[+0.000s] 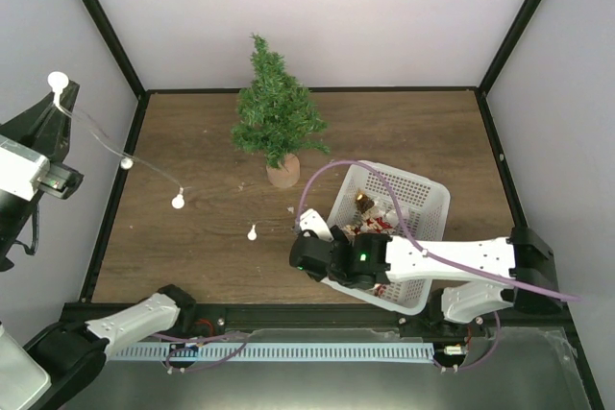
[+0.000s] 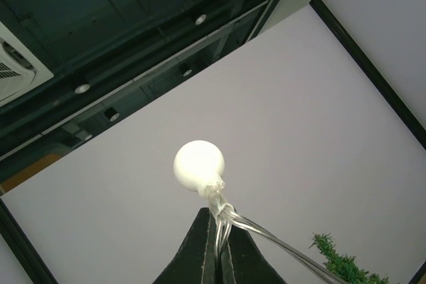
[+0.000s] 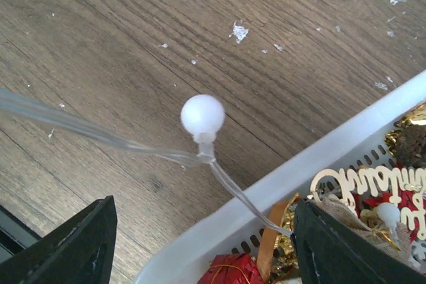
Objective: Decorate the small christmas tree
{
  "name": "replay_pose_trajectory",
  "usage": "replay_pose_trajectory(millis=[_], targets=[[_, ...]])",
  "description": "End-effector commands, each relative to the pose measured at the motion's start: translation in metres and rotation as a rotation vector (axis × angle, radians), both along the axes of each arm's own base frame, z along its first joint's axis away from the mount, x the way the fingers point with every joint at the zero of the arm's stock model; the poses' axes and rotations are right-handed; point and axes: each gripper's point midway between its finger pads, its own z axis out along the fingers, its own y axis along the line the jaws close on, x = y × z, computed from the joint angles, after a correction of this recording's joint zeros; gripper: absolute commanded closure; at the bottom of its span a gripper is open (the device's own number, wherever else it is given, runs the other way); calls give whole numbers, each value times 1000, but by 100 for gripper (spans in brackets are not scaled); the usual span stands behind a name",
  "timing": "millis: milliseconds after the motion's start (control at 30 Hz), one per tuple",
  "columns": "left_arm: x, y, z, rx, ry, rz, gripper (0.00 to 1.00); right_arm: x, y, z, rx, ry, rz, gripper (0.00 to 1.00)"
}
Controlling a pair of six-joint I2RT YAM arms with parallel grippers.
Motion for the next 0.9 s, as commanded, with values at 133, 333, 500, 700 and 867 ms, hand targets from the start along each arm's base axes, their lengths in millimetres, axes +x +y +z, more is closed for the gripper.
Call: replay_pose_trajectory(millis=[133,333,500,700,867], targets=[[-18,12,7,-39,-31,2,100,22,14,0,48,-8,-30,36],[-26,17,6,-48,-36,-1,100,52,2,-3,93,-6,-112,39],[-38,25,11,-65,-56,4,100,68,-5,-10,105,13,-147,48],[-49,34,12,-78,-69,16,100,73,-9,-14,110,25,-171,81],[-53,39,11,-84,-71,24,100,76,-15,-6,140,12,-203,99]])
